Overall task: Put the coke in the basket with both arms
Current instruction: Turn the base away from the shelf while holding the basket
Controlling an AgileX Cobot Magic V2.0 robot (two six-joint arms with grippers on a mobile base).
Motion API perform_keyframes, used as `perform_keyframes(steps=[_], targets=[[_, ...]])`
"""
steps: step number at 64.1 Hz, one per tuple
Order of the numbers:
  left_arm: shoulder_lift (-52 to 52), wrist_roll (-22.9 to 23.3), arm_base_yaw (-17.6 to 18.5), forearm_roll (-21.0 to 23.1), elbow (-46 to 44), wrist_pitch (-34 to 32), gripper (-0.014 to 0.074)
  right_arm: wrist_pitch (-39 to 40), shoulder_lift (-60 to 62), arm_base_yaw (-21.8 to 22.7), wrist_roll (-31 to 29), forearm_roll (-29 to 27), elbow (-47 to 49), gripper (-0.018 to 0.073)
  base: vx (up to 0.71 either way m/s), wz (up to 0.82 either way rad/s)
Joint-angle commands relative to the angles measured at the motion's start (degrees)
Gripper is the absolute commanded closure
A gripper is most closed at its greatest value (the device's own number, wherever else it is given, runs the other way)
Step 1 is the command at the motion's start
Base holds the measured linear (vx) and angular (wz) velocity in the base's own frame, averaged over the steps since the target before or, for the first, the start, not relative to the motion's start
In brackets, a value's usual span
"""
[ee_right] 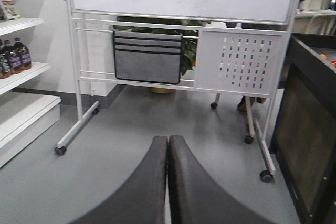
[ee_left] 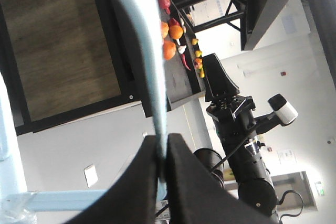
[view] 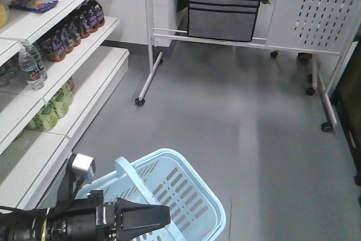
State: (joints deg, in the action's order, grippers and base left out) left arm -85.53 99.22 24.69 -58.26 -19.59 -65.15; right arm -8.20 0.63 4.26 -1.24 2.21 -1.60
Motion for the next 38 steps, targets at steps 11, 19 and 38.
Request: perform_keyframes(steps=[11, 19, 38], targets=[[1.97, -0.42, 0.41, 2.64, -0.91, -13.62, 0.0603, 4.43, 0.71, 0.18, -0.16, 0.17, -0.48, 0.0569, 0.0, -0.24], [1.97, -0.42, 0.41, 2.64, -0.91, -13.62, 0.0603, 4.43, 0.71, 0.18, -0.16, 0.17, -0.48, 0.0569, 0.01, -0.23], [1.97, -0.42, 0.41, 2.64, -0.91, -13.62, 0.0603, 4.43, 0.71, 0.18, -0.16, 0.17, -0.48, 0.0569, 0.02, -0.24]])
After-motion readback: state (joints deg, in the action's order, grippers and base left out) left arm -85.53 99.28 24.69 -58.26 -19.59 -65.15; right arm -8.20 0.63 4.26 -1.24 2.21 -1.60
